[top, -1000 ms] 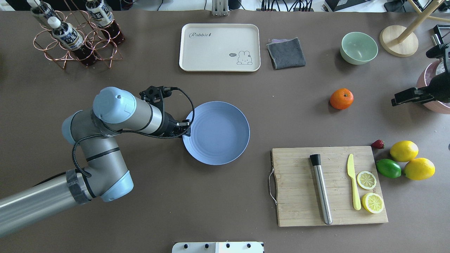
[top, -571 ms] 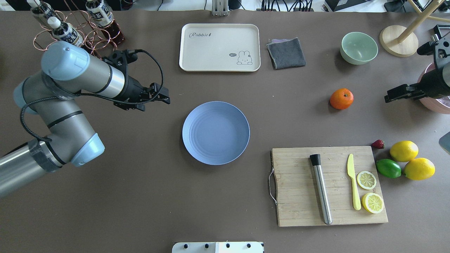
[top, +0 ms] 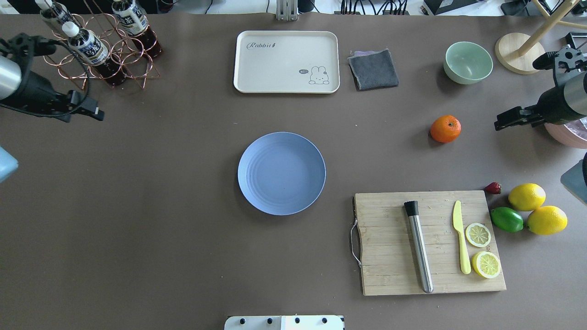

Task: Pick orange to plate
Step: 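Withdraw the left gripper while the right gripper moves toward the orange, then lower the right gripper onto the orange and close it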

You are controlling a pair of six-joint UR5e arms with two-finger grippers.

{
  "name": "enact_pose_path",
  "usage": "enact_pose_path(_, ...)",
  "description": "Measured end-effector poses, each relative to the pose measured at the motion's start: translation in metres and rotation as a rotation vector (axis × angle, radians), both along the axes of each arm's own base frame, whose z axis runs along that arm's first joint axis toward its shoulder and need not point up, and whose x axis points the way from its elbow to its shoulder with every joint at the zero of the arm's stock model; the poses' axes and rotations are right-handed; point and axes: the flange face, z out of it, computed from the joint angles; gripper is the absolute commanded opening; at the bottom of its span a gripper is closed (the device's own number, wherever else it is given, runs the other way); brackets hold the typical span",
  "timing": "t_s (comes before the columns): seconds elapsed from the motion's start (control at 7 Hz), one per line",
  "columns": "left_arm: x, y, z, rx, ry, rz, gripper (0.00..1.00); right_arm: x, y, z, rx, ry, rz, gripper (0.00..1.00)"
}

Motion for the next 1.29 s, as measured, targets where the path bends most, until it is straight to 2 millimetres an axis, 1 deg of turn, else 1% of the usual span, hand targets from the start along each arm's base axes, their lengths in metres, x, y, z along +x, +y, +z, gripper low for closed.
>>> enact_pose_path(0.14, -0.056, 0.012, 0.043, 0.042, -0.070, 0.047, 0.98, -0.001, -0.001, 0.001, -0.002, 0.002, -0.001, 1.00)
enact_pose_path(0.29, -0.106, 0.022, 0.075, 0.068, -0.125, 0.091, 0.98, -0.002, -0.002, 0.000, -0.001, 0.002, -0.002, 1.00)
enact_pose_path(0.43, -0.156, 0.031, 0.101, 0.077, -0.162, 0.130, 0.98, -0.007, -0.008, -0.004, 0.000, 0.000, -0.004, 0.99)
enact_pose_path(0.57, -0.192, 0.042, 0.118, 0.071, -0.173, 0.158, 0.98, -0.016, -0.022, -0.007, -0.002, -0.002, -0.009, 0.99)
enact_pose_path(0.71, -0.211, 0.054, 0.132, 0.053, -0.170, 0.171, 0.98, -0.032, -0.045, -0.010, -0.008, -0.001, -0.015, 0.99)
enact_pose_path(0.86, -0.219, 0.065, 0.144, 0.034, -0.165, 0.174, 0.98, -0.051, -0.067, -0.015, -0.020, 0.005, -0.023, 0.99)
enact_pose_path(1.0, -0.223, 0.072, 0.150, 0.025, -0.163, 0.174, 0.98, -0.068, -0.082, -0.026, -0.035, 0.013, -0.033, 0.99)
enact_pose_path(1.14, -0.224, 0.075, 0.152, 0.022, -0.162, 0.173, 0.98, -0.088, -0.089, -0.041, -0.060, 0.016, -0.037, 0.99)
enact_pose_path(1.29, -0.224, 0.076, 0.152, 0.028, -0.162, 0.172, 0.98, -0.111, -0.089, -0.050, -0.088, 0.014, -0.039, 0.99)
